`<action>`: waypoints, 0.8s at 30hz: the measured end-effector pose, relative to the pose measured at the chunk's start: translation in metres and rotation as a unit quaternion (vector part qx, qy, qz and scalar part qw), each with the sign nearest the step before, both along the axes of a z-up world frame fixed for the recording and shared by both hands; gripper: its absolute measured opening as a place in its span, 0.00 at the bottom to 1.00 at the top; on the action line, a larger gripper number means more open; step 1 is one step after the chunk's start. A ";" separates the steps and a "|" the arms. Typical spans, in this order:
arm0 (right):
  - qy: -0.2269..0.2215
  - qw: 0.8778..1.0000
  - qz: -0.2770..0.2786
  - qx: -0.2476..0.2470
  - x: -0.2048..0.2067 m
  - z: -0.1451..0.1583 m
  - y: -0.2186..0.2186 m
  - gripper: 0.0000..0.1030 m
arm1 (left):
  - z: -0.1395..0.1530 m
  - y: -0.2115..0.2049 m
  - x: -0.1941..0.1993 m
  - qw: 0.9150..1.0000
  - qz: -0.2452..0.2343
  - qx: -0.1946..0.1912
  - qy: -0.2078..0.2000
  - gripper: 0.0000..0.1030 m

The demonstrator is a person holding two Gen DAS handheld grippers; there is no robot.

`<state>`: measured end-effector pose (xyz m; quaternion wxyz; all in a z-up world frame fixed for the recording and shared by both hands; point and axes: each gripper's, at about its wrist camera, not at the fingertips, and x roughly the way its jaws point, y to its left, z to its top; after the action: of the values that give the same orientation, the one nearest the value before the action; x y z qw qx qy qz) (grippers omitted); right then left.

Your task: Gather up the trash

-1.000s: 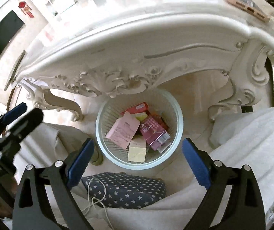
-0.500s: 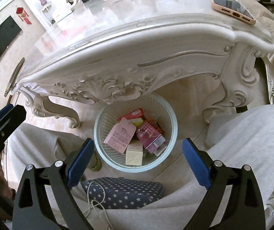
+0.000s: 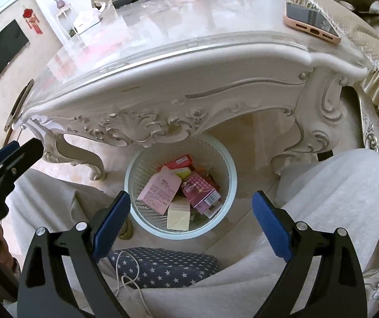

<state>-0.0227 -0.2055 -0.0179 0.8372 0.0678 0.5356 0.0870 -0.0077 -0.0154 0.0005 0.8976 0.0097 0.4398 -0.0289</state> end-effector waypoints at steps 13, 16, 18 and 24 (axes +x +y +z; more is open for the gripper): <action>0.008 1.000 0.005 -0.011 0.004 -0.005 0.008 0.86 | -0.005 0.003 0.005 1.000 -0.005 0.004 0.005 0.94; 0.008 1.000 0.000 -0.012 0.003 -0.005 0.007 0.86 | -0.006 0.002 0.006 1.000 -0.006 0.009 0.005 0.94; 0.005 1.000 -0.002 -0.013 0.003 -0.005 0.007 0.86 | -0.007 0.002 0.006 1.000 -0.008 0.012 0.006 0.94; 0.010 1.000 -0.002 -0.010 0.005 -0.008 0.007 0.86 | -0.012 -0.003 0.010 1.000 -0.007 0.025 0.013 0.94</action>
<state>-0.0178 -0.1987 -0.0259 0.8329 0.0612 0.5444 0.0788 0.0027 -0.0183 -0.0119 0.8911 0.0348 0.4518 -0.0247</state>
